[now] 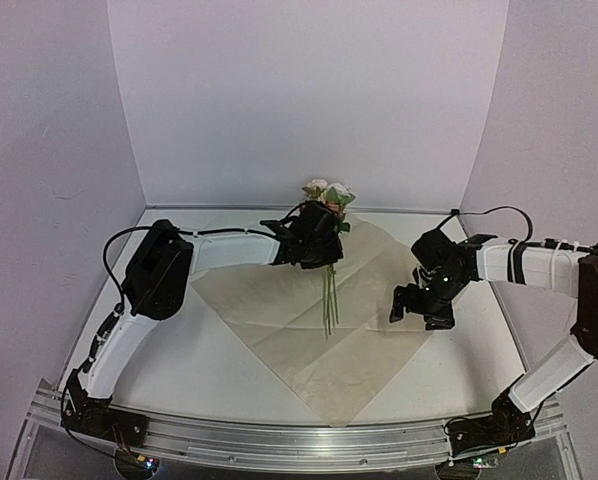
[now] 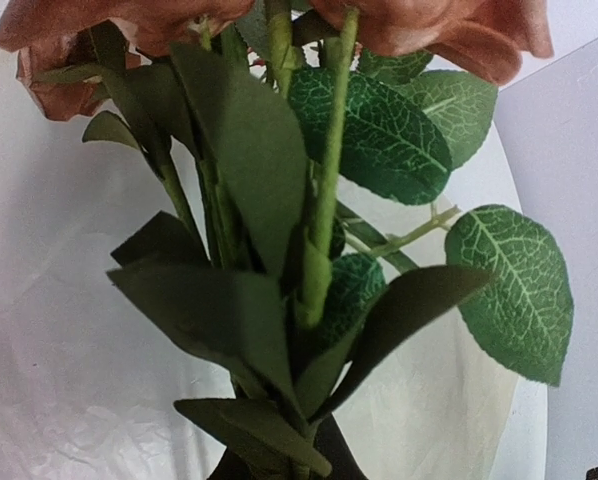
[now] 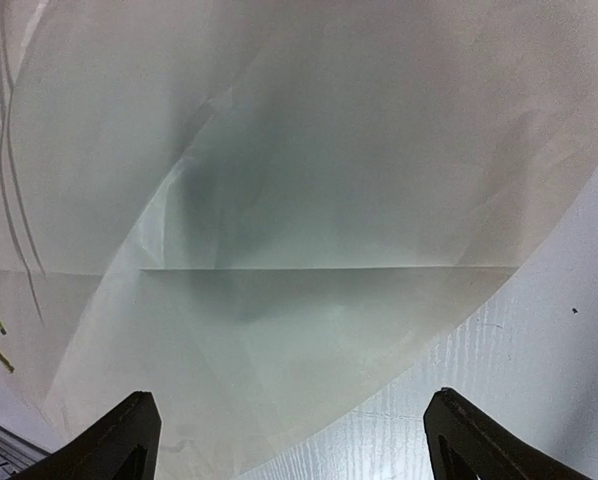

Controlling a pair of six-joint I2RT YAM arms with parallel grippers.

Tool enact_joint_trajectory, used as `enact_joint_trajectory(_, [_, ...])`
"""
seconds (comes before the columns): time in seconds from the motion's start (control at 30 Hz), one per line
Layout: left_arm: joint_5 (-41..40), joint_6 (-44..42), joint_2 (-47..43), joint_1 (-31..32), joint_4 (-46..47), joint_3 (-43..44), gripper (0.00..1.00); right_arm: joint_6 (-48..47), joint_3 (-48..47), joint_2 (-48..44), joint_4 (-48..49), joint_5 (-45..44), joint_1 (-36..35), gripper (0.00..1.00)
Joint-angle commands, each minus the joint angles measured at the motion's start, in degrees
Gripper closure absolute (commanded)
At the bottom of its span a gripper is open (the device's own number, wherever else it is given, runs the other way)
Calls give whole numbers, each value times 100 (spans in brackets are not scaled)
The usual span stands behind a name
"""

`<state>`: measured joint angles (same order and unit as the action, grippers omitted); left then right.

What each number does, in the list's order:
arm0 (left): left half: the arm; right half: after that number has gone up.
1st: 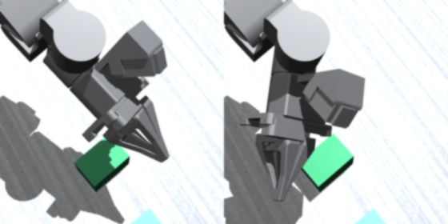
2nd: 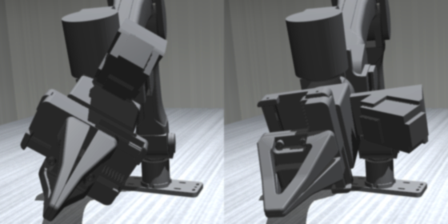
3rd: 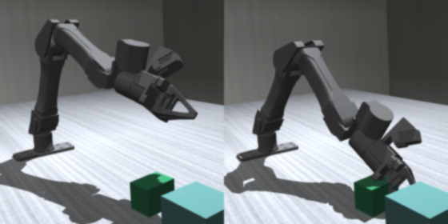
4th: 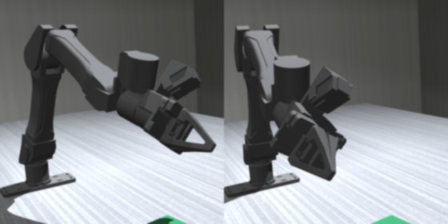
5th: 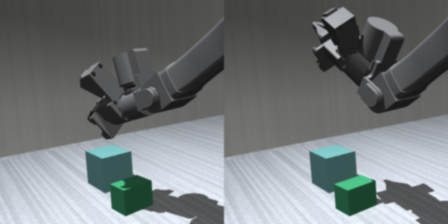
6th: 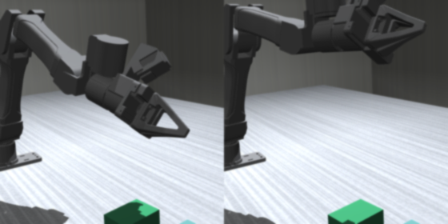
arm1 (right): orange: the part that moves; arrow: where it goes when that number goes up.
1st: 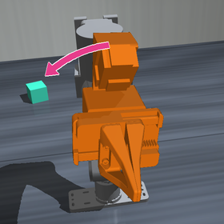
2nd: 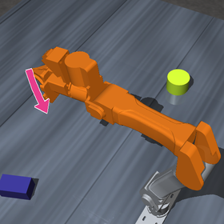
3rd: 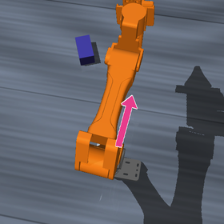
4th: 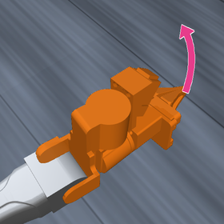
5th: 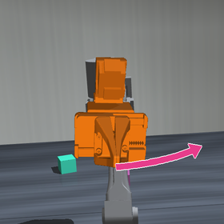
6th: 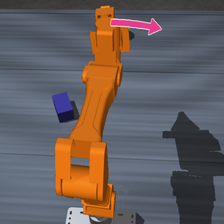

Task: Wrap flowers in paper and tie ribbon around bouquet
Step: Place the fake flower on the flattened wrapping paper.

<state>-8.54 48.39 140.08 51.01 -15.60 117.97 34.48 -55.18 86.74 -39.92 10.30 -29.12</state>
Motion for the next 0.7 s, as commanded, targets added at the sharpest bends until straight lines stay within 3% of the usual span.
enact_joint_trajectory(0.0, [-17,195,307,113,148,676,97,-110,16,-175,-36,-144,4,5])
enact_joint_trajectory(0.13, [-37,274,336,152,231,740,79,-142,-30,-181,-57,-94,10,5])
enact_joint_trajectory(0.27, [19,65,148,173,271,656,46,-218,-112,-210,-102,-130,9,4])
enact_joint_trajectory(0.37, [92,-99,-143,176,400,346,32,-313,-210,-217,-188,-195,9,4])
enact_joint_trajectory(0.5, [14,-362,-631,181,454,-127,22,-381,-381,-144,-237,-203,18,4])
enact_joint_trajectory(0.67, [-484,-806,-1366,59,437,-808,19,-454,-794,129,-335,-132,30,3])
